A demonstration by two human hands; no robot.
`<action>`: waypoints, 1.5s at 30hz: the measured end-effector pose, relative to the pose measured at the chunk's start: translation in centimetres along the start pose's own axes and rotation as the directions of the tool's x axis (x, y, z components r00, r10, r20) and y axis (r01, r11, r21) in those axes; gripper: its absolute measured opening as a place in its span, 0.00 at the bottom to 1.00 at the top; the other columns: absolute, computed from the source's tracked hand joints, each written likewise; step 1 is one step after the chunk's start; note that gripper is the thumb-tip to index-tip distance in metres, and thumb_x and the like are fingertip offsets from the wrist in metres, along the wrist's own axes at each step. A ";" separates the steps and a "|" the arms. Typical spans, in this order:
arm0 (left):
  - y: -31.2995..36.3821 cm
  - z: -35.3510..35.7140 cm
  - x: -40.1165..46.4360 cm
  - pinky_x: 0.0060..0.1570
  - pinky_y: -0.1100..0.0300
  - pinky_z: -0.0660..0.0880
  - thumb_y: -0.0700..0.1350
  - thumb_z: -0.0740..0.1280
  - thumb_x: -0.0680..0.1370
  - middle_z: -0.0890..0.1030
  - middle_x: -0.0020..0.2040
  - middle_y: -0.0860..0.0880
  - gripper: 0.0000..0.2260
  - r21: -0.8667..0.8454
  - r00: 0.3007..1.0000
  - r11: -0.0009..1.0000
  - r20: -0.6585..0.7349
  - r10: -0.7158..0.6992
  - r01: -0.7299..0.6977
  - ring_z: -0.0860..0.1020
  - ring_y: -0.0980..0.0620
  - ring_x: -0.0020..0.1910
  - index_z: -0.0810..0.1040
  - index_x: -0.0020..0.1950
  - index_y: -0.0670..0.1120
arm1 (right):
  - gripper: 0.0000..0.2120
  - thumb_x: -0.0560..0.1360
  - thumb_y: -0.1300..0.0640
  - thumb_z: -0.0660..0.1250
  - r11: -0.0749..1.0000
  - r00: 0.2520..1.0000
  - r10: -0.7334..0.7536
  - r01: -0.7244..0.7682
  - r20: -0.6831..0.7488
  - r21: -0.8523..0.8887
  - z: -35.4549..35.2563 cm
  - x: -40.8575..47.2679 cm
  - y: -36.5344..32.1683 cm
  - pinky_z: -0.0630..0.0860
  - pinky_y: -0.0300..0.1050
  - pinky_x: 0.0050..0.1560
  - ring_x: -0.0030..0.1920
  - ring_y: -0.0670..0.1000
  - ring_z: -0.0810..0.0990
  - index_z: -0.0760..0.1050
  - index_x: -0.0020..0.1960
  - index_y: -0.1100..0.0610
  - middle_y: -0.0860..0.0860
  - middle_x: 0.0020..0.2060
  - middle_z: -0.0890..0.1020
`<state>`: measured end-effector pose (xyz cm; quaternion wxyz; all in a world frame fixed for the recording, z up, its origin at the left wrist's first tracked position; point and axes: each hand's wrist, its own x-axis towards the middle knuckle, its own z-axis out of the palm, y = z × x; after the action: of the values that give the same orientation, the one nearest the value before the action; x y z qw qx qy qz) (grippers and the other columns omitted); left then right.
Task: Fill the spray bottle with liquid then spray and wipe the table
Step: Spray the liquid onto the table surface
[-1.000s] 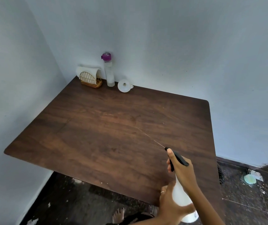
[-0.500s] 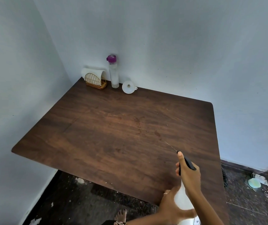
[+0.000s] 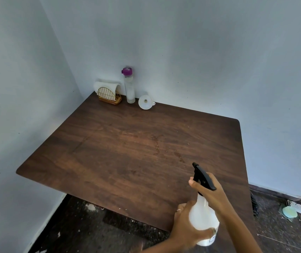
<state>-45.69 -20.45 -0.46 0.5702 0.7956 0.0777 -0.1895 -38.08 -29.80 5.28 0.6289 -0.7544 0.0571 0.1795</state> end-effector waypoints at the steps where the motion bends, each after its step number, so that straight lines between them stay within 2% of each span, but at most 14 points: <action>1: 0.2 -0.2 0.1 0.60 0.64 0.64 0.63 0.73 0.61 0.63 0.60 0.62 0.30 0.002 1.000 1.000 -0.015 0.010 -0.010 0.62 0.62 0.62 0.56 0.47 0.85 | 0.14 0.70 0.57 0.73 0.999 1.000 0.001 0.000 0.008 -0.039 -0.2 0.1 -0.1 0.75 0.42 0.45 0.46 0.51 0.78 0.72 0.53 0.53 0.54 0.47 0.79; 5: 0.6 -0.5 0.8 0.63 0.63 0.65 0.63 0.73 0.61 0.57 0.57 0.69 0.31 -0.037 0.993 0.999 -0.115 0.032 -0.036 0.62 0.59 0.63 0.54 0.49 0.85 | 0.15 0.68 0.56 0.75 0.987 0.999 -0.016 0.009 -0.044 -0.162 -0.8 0.2 -0.7 0.75 0.41 0.42 0.44 0.52 0.78 0.71 0.48 0.54 0.52 0.43 0.80; 8: 1.2 -0.9 1.8 0.63 0.63 0.63 0.66 0.71 0.61 0.54 0.57 0.72 0.31 0.019 0.983 0.997 -0.170 0.071 -0.068 0.59 0.60 0.61 0.53 0.52 0.81 | 0.15 0.65 0.56 0.77 0.982 0.985 -0.119 0.099 -0.124 -0.159 -0.9 0.5 -1.0 0.76 0.43 0.40 0.41 0.54 0.80 0.74 0.46 0.57 0.52 0.40 0.82; 12: 2.4 -1.9 3.3 0.65 0.60 0.64 0.80 0.60 0.51 0.55 0.62 0.65 0.37 0.107 0.963 0.988 -0.231 0.135 -0.112 0.58 0.58 0.63 0.53 0.56 0.75 | 0.12 0.67 0.57 0.76 0.965 0.946 -0.243 0.215 -0.213 -0.149 -0.5 1.4 -1.8 0.75 0.44 0.40 0.39 0.50 0.79 0.75 0.45 0.56 0.51 0.38 0.81; 14: 3.2 -2.5 4.3 0.65 0.58 0.66 0.76 0.65 0.56 0.55 0.68 0.60 0.39 0.123 0.964 0.984 -0.220 0.151 -0.126 0.59 0.55 0.67 0.53 0.62 0.70 | 0.11 0.69 0.58 0.74 0.963 0.931 -0.262 0.237 -0.252 -0.126 -0.2 2.1 -2.2 0.76 0.45 0.43 0.42 0.48 0.80 0.75 0.47 0.54 0.49 0.40 0.82; 16: 4.1 -3.2 6.1 0.66 0.56 0.65 0.63 0.71 0.67 0.52 0.74 0.55 0.37 0.149 0.968 0.979 -0.190 0.163 -0.136 0.55 0.51 0.72 0.55 0.70 0.62 | 0.11 0.70 0.58 0.73 0.965 0.922 -0.261 0.238 -0.285 -0.112 0.0 3.4 -2.9 0.78 0.48 0.48 0.46 0.50 0.81 0.74 0.49 0.53 0.49 0.43 0.82; 20: 6.2 -4.9 10.5 0.75 0.48 0.48 0.56 0.68 0.72 0.53 0.77 0.54 0.38 0.248 0.968 0.958 -0.165 0.191 -0.146 0.44 0.53 0.76 0.51 0.76 0.53 | 0.11 0.73 0.59 0.70 0.953 0.899 -0.301 0.276 -0.317 -0.122 0.9 6.6 -4.7 0.74 0.44 0.51 0.50 0.49 0.80 0.73 0.52 0.50 0.47 0.46 0.82; 23: 8.3 -7.0 13.1 0.74 0.46 0.40 0.48 0.66 0.74 0.59 0.75 0.54 0.34 0.236 0.972 0.959 -0.138 0.192 -0.156 0.45 0.53 0.77 0.53 0.76 0.49 | 0.11 0.75 0.60 0.68 0.948 0.887 -0.317 0.280 -0.335 -0.153 1.8 9.5 -6.2 0.72 0.44 0.53 0.53 0.50 0.79 0.73 0.57 0.54 0.48 0.49 0.81; 26: 9.6 -9.6 16.5 0.69 0.45 0.63 0.48 0.66 0.70 0.71 0.67 0.53 0.30 0.139 0.973 0.972 -0.102 0.205 -0.190 0.66 0.50 0.70 0.61 0.70 0.53 | 0.13 0.75 0.60 0.67 0.949 0.877 -0.311 0.265 -0.367 -0.171 2.6 13.5 -7.7 0.70 0.44 0.56 0.57 0.49 0.76 0.72 0.59 0.56 0.48 0.51 0.80; 28: 10.4 -11.5 18.9 0.61 0.48 0.73 0.52 0.66 0.68 0.73 0.65 0.51 0.32 0.105 0.979 0.977 -0.065 0.195 -0.188 0.72 0.49 0.64 0.60 0.71 0.55 | 0.13 0.75 0.60 0.67 0.956 0.880 -0.290 0.246 -0.376 -0.160 3.1 16.5 -9.0 0.69 0.44 0.57 0.57 0.48 0.75 0.72 0.59 0.56 0.49 0.53 0.79; 31: 11.2 -14.0 23.0 0.60 0.51 0.73 0.48 0.68 0.72 0.72 0.67 0.49 0.34 0.094 0.983 0.978 -0.002 0.186 -0.185 0.73 0.48 0.64 0.56 0.74 0.52 | 0.11 0.74 0.62 0.68 0.971 0.902 -0.236 0.209 -0.362 -0.113 3.7 21.1 -10.6 0.70 0.44 0.56 0.55 0.48 0.75 0.72 0.55 0.55 0.49 0.51 0.78; 34: 11.6 -16.1 27.2 0.64 0.49 0.71 0.53 0.67 0.70 0.70 0.70 0.49 0.41 0.118 0.989 0.982 0.035 0.142 -0.146 0.71 0.47 0.67 0.47 0.77 0.54 | 0.12 0.73 0.65 0.69 0.987 0.922 -0.160 0.151 -0.352 -0.054 4.0 25.7 -11.8 0.72 0.46 0.55 0.53 0.50 0.76 0.73 0.55 0.57 0.52 0.50 0.79; 37: 12.1 -17.9 30.6 0.66 0.49 0.68 0.48 0.67 0.73 0.68 0.71 0.46 0.43 0.116 0.992 0.987 0.065 0.105 -0.112 0.68 0.45 0.69 0.40 0.77 0.49 | 0.13 0.72 0.67 0.69 0.994 0.938 -0.087 0.104 -0.336 0.034 4.3 29.8 -12.8 0.72 0.46 0.53 0.51 0.51 0.77 0.73 0.54 0.58 0.51 0.48 0.80; 45: 12.2 -20.9 37.9 0.65 0.51 0.70 0.44 0.66 0.76 0.66 0.73 0.42 0.43 0.130 0.990 0.984 0.076 0.116 -0.125 0.70 0.44 0.68 0.34 0.76 0.47 | 0.11 0.71 0.67 0.69 0.987 0.941 0.021 0.034 -0.338 0.156 5.2 37.5 -14.5 0.75 0.49 0.49 0.48 0.53 0.78 0.74 0.52 0.57 0.54 0.48 0.80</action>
<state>-2.34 -8.48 1.23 0.5278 0.8286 -0.0031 -0.1866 0.29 -16.55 5.14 0.6685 -0.7215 0.1759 0.0398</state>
